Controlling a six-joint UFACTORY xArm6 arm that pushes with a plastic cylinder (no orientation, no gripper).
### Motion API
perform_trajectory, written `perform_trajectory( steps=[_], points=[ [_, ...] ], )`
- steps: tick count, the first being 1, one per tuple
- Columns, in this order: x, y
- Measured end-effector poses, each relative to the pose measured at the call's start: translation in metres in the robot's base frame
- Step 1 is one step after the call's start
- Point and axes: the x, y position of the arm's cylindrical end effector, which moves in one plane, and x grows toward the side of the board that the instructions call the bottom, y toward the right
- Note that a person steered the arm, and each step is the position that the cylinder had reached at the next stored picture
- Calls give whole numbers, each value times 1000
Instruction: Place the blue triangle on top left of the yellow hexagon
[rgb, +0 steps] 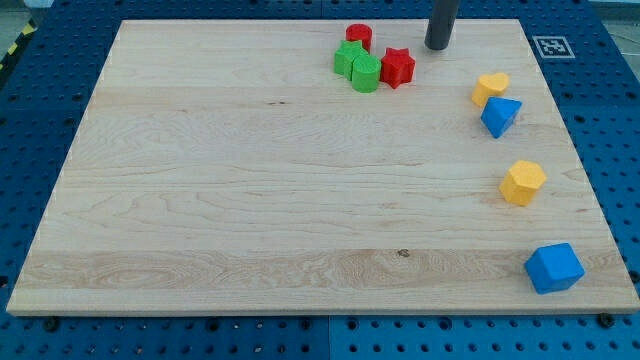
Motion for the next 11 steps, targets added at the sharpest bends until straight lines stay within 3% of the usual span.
perform_trajectory(
  steps=[8,11],
  points=[
    [37,37],
    [91,39]
  ],
)
